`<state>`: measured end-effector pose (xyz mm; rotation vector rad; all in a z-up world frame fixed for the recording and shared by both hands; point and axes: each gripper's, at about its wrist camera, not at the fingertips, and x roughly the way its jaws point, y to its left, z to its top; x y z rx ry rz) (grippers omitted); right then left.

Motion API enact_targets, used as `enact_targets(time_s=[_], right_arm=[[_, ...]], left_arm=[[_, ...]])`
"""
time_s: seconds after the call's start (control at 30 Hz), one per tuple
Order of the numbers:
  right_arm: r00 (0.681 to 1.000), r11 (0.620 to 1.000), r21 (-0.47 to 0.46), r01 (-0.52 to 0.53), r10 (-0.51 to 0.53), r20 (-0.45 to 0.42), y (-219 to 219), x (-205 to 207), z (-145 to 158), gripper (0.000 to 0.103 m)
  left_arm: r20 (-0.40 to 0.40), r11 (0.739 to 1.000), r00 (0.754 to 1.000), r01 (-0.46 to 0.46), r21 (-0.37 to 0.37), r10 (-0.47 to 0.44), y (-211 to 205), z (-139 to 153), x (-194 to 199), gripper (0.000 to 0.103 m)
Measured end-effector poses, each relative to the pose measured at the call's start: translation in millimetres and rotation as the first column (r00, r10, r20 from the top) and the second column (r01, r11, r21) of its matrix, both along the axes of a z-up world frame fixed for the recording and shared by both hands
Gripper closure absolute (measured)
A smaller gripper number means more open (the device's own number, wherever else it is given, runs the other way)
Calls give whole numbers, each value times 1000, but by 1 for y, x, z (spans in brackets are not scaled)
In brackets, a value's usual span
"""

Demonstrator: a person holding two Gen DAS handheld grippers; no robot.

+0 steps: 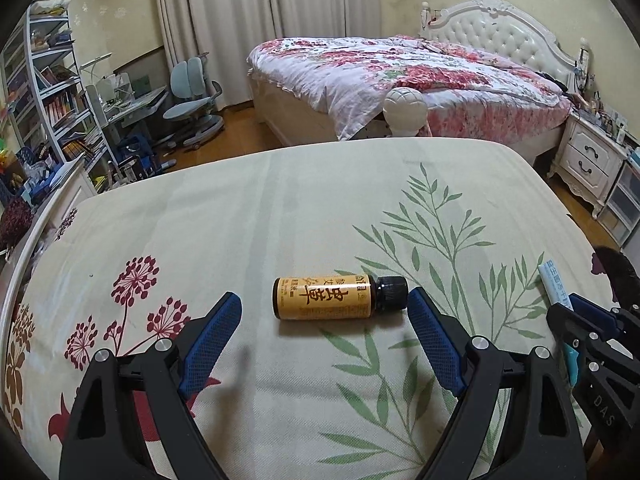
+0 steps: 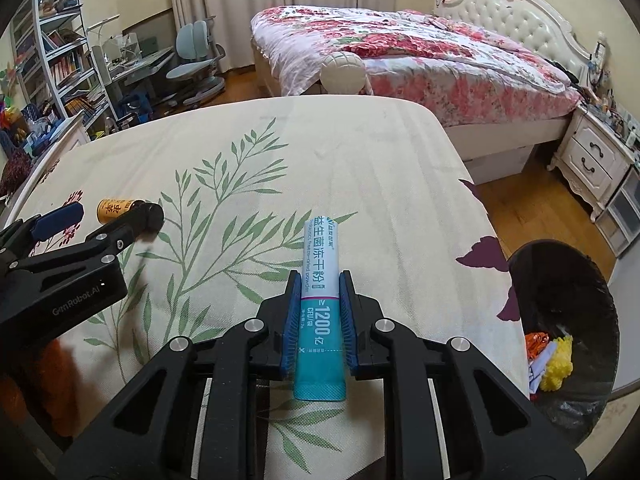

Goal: Collect trash
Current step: 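Grasp the teal tube with the right tool while the left tool grasps the amber bottle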

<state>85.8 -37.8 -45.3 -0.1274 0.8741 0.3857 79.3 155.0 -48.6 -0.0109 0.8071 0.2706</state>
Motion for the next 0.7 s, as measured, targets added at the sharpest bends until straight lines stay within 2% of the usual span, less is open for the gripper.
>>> enact_targets(time_s=[0.37,0.43,0.7], right_arm=[[1000,1000,0,-1,1,0,0,2,1,84],[1000,1000,0,-1,1,1,0,2,1,84],[1000,1000,12,7,-7,1,-2,4,3,84]], left_arm=[[-47,999,998,31,-39,-32,2,-7,14,19],[-53,998,998,29,-49,-32,3,-8,14,29],[-37,999,999,31,-40,-32,0,-5,10,29]])
